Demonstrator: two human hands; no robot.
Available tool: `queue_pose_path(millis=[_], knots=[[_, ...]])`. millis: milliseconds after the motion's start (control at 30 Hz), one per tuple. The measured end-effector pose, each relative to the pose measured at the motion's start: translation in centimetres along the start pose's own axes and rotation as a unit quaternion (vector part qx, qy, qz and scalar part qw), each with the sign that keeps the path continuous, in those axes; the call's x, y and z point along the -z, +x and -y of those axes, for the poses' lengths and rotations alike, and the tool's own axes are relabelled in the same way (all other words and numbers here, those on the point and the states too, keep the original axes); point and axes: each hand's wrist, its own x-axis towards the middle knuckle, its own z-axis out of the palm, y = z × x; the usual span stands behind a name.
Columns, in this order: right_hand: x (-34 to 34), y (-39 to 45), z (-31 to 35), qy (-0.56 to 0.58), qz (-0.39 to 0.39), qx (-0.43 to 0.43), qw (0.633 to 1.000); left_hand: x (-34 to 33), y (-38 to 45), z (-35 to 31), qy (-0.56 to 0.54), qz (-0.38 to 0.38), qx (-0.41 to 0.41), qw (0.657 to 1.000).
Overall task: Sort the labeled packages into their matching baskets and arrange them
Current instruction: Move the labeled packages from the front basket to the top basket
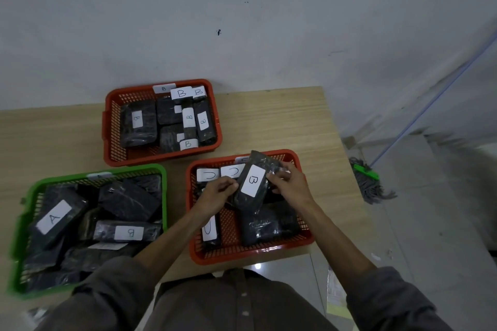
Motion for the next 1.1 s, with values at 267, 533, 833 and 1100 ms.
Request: queue_pose_path(millis=[267, 533, 833, 1100], knots=[[-4.7, 2.0, -0.1, -0.083, 0.106, 0.000, 0.991, 2.6, -0.4, -0.9, -0.108, -0.054, 0.034, 0.992], [-11.6, 5.3, 3.5, -0.099, 0.179, 0.038, 0.978, 9.1, 1.5, -3.4, -0.140, -0.192, -0.007, 0.971], [-20.5, 10.2, 6.9, -0.175, 0.163, 0.058, 0.969, 18.7, 9.0, -5.9, -0.081, -0.314, 0.045, 0.945], [-23.4, 13.0, 6.8, -0.209, 0.155, 0.047, 0.964, 22.9, 14.6, -4.6, 0.008, -0.297, 0.104, 0.949]])
